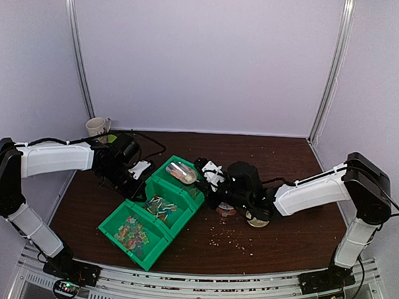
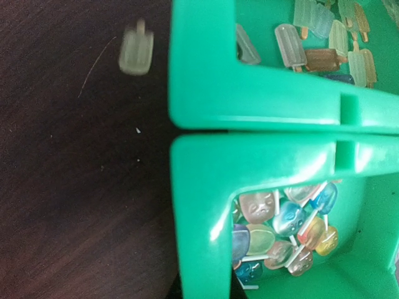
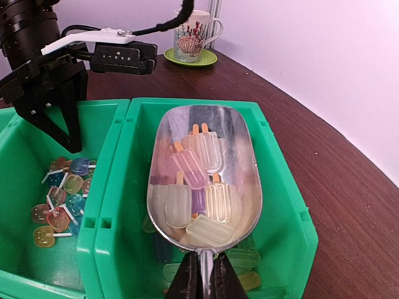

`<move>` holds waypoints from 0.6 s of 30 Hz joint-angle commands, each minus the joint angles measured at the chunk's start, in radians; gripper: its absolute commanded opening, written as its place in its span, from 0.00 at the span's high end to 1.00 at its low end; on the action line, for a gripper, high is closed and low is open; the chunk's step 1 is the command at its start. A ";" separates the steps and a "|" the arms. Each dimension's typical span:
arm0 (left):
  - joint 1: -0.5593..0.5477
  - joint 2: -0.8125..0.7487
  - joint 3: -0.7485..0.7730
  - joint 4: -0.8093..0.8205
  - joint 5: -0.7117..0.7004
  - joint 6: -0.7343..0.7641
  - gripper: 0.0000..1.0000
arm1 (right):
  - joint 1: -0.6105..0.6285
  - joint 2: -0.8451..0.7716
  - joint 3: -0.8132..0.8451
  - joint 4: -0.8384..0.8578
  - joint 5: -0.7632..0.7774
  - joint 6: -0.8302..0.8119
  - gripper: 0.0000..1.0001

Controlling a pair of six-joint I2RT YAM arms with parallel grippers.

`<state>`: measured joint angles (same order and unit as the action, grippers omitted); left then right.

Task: Pack the candies
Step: Scoop the fake candies from the plate.

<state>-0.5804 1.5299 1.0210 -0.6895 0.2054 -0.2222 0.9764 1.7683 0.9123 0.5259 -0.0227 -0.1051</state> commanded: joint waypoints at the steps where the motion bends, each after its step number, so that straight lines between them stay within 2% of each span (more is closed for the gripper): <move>1: 0.017 -0.037 0.038 0.071 0.053 -0.008 1.00 | -0.014 -0.062 -0.041 0.080 0.059 0.001 1.00; 11: 0.031 -0.027 0.042 0.047 0.001 -0.018 1.00 | -0.030 -0.203 -0.144 0.066 0.118 -0.010 1.00; 14: 0.041 -0.025 0.041 0.043 -0.012 -0.025 1.00 | -0.029 -0.283 -0.161 -0.013 0.137 -0.016 1.00; 18: 0.084 -0.020 0.040 0.039 -0.021 -0.038 1.00 | -0.030 -0.377 -0.144 -0.203 0.166 -0.010 1.00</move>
<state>-0.5388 1.5299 1.0210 -0.7025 0.1661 -0.2298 0.9520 1.4776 0.7547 0.4728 0.0879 -0.1089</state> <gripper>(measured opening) 0.072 0.078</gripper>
